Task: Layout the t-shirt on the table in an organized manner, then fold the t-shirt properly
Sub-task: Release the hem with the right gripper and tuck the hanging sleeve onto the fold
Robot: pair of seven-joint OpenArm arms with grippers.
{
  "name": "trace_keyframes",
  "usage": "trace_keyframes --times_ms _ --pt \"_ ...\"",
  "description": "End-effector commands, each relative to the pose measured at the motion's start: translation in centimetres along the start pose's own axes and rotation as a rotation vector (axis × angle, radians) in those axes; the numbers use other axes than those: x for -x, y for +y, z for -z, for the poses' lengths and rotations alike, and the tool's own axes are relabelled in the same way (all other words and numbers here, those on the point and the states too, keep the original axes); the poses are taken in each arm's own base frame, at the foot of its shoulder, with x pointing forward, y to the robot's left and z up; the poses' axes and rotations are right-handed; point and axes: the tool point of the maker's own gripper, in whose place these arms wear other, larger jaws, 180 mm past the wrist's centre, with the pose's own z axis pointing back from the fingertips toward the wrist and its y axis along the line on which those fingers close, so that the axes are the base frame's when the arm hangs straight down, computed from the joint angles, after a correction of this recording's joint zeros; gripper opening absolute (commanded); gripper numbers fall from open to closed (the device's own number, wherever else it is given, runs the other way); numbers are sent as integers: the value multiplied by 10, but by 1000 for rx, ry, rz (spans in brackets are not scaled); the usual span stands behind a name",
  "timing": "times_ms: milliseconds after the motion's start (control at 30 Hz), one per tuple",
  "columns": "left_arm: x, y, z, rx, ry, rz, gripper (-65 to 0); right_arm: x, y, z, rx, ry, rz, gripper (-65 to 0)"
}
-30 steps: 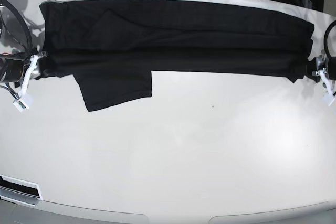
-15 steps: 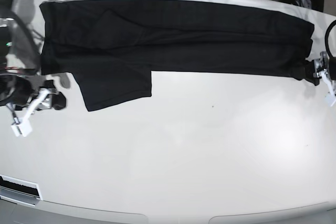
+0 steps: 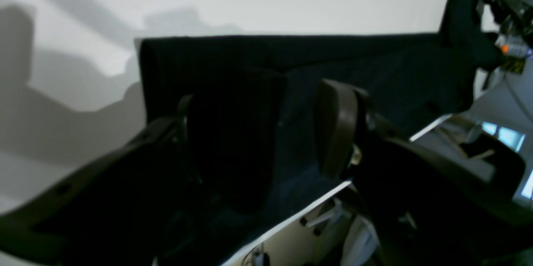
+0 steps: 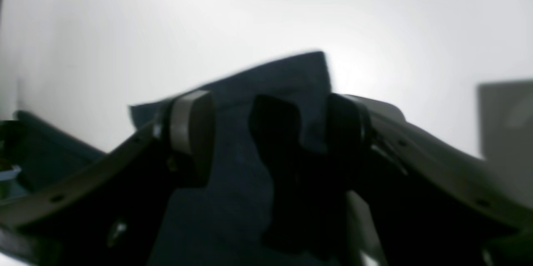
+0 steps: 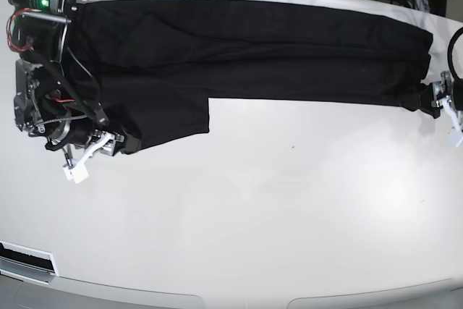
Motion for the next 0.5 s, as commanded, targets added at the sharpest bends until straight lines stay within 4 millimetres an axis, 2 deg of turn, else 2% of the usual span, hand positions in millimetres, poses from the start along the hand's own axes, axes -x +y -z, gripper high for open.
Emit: trace_keyframes --times_ms 0,33,100,167,233,267,367,467 --pt "-17 -1 -15 -6 -44 25 -277 -9 3 -1 -4 -9 -20 -220" --pt "-17 -1 -15 -6 -44 25 -277 -7 9 3 -20 -5 -25 -235" --pt "-18 -1 -15 -4 -52 25 -277 -4 19 9 -50 -1 -39 -305" --pt "-21 -2 -15 -1 -65 23 -277 -3 27 11 -87 -4 -70 -438" --pt "-23 -2 -15 -1 -74 24 -277 -7 29 10 -92 -10 -71 -617" --pt "-23 -2 -15 -1 -76 24 -277 -10 30 8 -99 -10 -72 -650" --pt "-23 -2 -15 -1 -75 24 -277 -20 44 -3 -151 -8 -86 -650" --pt "-23 -2 -15 -1 -79 24 -277 -18 68 -19 -225 29 -138 -650"
